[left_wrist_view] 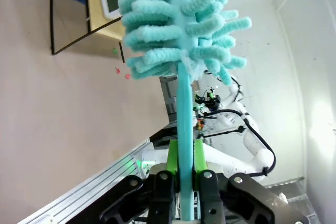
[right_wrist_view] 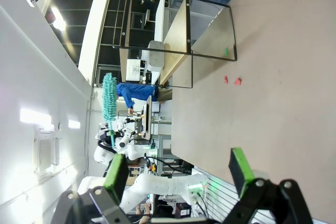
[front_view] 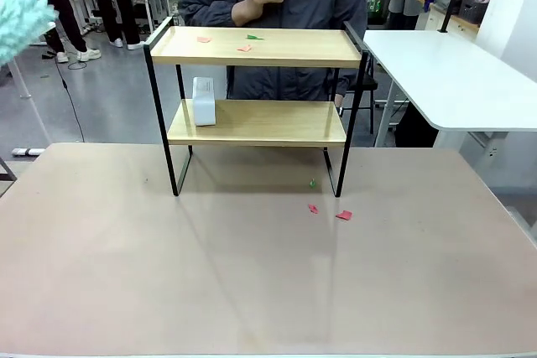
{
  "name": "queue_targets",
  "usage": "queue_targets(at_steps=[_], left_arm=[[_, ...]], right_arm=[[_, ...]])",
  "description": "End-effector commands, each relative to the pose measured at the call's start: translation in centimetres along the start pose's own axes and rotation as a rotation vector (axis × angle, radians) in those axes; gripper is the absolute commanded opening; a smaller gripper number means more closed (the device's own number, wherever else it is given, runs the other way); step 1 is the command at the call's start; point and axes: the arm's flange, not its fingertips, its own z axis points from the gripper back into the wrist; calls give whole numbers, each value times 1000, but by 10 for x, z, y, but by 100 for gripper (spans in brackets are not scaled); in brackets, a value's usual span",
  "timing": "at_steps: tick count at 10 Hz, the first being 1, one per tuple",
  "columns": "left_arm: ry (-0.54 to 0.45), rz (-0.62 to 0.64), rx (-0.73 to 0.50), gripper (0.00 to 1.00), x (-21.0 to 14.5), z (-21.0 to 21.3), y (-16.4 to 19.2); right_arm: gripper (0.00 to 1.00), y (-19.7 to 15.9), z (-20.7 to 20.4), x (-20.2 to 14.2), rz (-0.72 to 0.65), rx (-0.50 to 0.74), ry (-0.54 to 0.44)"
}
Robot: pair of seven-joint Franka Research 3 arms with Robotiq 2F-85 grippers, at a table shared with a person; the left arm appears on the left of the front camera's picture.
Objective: Clean the shelf.
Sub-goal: Clean the remaining tier of the Shelf with the Duster once objects are removed.
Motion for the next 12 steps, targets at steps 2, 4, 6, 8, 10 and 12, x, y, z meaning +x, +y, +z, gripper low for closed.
queue_targets(at_steps=[2,4,6,8,10,12], left_arm=[[-1,-47,87,12,43,-58,-79],[8,-54,69,12,29,-44,-73],[8,-54,69,12,29,-44,-73],[-65,-32,118,12,47,-82,-93],[-133,-30,194,12,72,-129,-101],[-20,-38,249,12,85,-174,-113]], right_arm=[[100,0,-2,1,29,19,-12],[100,0,-2,1,29,19,-12],[100,0,-2,1,29,19,-12],[100,0,-2,1,29,19,-12],[100,0,-2,1,29,19,-12],[100,0,-2,1,29,19,-12]])
